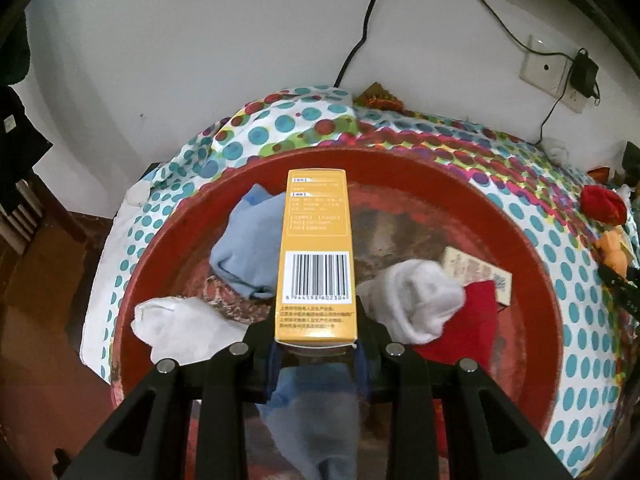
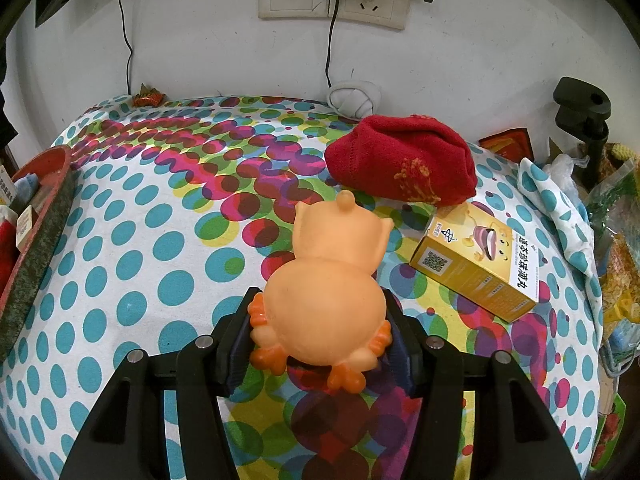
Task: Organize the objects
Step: 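Lower the yellow box onto the tray and open the left gripper, then carry the orange toy onto the red tray and open the right gripper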
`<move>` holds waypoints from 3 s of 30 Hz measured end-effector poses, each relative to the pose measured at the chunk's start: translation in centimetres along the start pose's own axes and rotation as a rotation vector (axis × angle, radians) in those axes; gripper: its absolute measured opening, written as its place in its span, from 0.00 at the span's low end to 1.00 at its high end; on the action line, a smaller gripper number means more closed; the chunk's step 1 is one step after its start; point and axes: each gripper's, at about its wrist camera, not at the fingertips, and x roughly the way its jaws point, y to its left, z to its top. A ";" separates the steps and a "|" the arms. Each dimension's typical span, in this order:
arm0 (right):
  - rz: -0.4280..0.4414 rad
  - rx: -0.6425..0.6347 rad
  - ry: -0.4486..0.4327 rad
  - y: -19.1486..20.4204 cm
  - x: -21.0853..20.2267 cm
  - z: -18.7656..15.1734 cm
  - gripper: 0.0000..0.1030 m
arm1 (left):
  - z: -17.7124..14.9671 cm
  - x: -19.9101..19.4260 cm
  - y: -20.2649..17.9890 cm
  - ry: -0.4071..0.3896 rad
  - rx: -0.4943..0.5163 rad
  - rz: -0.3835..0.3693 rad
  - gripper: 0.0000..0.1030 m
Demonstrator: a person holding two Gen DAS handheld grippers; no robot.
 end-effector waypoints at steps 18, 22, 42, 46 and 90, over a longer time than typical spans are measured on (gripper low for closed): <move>-0.051 -0.036 -0.009 0.7 -0.2 0.0 0.53 | -1.7 -0.4 1.7 -0.012 -0.028 -0.068 0.38; -0.070 -0.055 -0.015 1.1 -0.3 0.0 0.52 | -2.8 -2.0 1.7 -0.047 -0.008 -0.057 0.38; 0.001 -0.083 -0.105 8.2 -5.5 2.2 0.51 | -8.1 -6.1 3.8 -0.149 -0.021 -0.046 0.38; 0.068 -0.124 -0.132 11.8 -7.1 3.2 0.51 | -8.0 -6.4 4.8 -0.158 -0.054 -0.068 0.38; 0.264 -0.313 -0.051 28.3 -5.1 2.4 0.53 | -8.5 -5.6 6.5 -0.102 -0.054 -0.084 0.38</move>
